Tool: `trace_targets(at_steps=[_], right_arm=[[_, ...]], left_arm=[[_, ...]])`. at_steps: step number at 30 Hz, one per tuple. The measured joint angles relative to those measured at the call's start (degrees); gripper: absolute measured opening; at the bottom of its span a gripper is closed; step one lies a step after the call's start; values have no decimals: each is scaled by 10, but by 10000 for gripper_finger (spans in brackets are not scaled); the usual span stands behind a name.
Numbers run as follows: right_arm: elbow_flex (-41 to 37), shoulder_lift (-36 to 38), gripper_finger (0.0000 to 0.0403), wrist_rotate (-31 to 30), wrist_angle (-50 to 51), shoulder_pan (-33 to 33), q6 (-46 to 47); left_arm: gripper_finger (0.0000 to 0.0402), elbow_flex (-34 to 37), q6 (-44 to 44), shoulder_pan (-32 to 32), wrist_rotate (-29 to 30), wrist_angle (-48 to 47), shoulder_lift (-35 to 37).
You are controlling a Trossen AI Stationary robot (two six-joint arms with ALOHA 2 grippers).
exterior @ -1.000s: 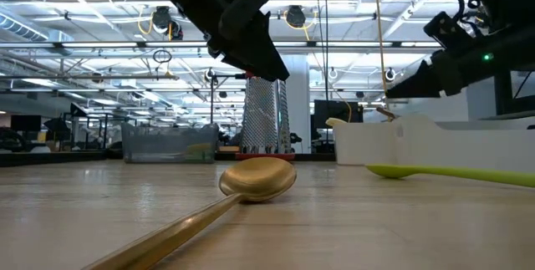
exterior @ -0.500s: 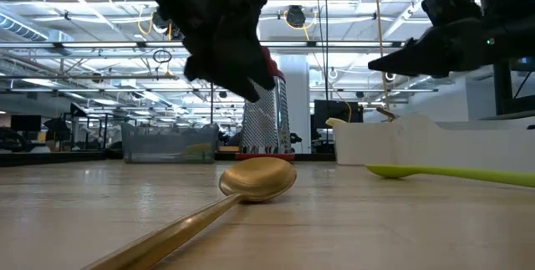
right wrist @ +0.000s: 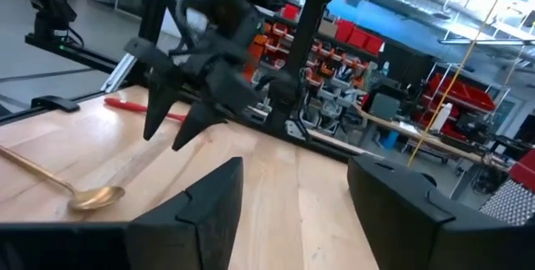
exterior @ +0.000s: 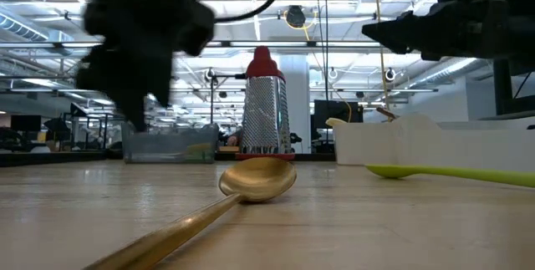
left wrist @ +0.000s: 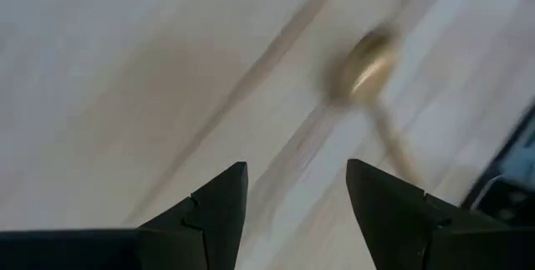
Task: Pick & Place Kitchen Items
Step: Put the red serving spoon into the bottom white bin
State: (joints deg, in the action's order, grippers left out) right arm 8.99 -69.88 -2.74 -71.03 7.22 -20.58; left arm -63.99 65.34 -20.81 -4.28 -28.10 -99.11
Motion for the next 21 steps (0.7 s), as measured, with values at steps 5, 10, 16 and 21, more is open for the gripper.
trace_targets(at_steps=[5,10,16,21], right_arm=[[0,-9,212,0,-19,0,-1],[0,-9,212,0,-27,0,-20],[41,-11,212,0,2,0,-41],[111,-39,212,1,86,-12,-42]], left_arm=[[212,0,116,-26,-42,-104,0],[212,0,259,-54,-87,-194,0],[212,6,360,-96,-158,-231,0],[212,21,457,-135,-228,-231,0]])
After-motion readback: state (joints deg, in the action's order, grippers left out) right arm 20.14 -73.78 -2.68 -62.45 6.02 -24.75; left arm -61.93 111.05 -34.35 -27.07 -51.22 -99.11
